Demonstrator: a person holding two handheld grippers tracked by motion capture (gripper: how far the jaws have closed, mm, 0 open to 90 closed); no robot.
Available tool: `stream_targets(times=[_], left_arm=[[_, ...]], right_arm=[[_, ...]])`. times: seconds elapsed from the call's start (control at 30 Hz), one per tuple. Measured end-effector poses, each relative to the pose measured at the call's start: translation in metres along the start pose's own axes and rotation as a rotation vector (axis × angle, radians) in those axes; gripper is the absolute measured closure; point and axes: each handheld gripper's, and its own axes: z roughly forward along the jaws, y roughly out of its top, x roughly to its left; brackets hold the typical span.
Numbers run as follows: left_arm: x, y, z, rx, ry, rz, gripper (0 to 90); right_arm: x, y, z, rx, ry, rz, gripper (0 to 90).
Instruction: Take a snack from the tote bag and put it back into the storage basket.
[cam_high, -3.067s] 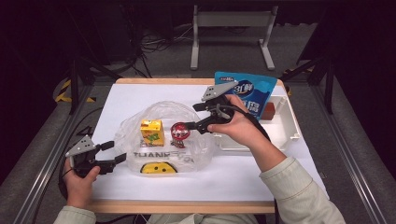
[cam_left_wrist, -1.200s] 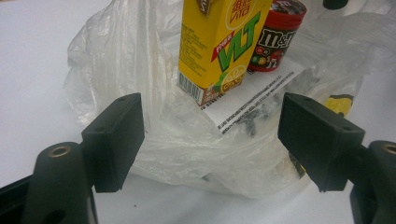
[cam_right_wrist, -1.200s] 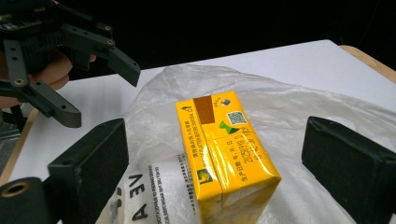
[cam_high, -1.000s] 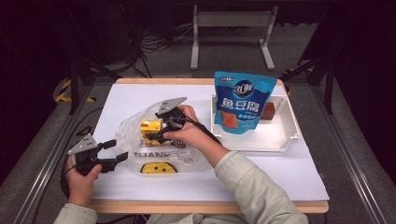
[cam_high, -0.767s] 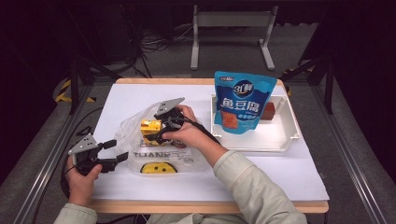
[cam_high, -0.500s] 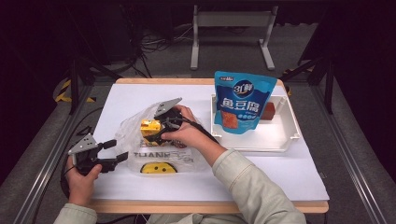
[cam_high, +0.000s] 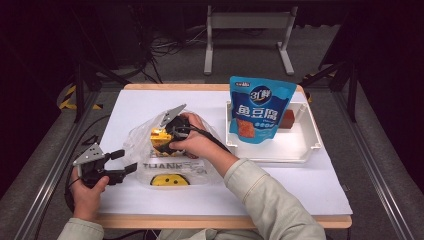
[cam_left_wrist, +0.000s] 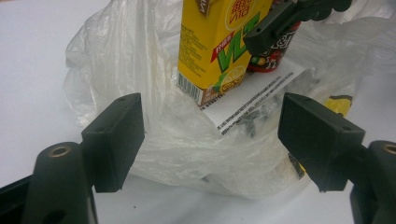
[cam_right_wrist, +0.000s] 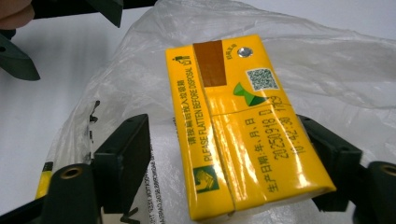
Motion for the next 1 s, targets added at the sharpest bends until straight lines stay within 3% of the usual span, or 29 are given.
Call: stream_targets(times=[0.2,0.47,0.67,1.0], left_arm=[[0.000,0.000,0.000,0.000,-0.002,0.000,23.4],[0.000,0.000,0.000,0.001,-0.003,-0.001,23.4],[0.000,0.000,0.000,0.001,-0.003,-0.002,23.4],[0.000,0.000,0.000,0.000,-0.001,-0.003,23.4]], right_arm=[[-0.001,0.005,0.001,0.036,-0.013,-0.025,31.2],[-0.003,0.009,0.003,0.086,-0.010,-0.059,43.9],[-0.006,0.011,0.000,0.111,0.017,-0.059,49.3],[-0.005,0.012,-0.002,0.112,0.017,-0.059,50.2]])
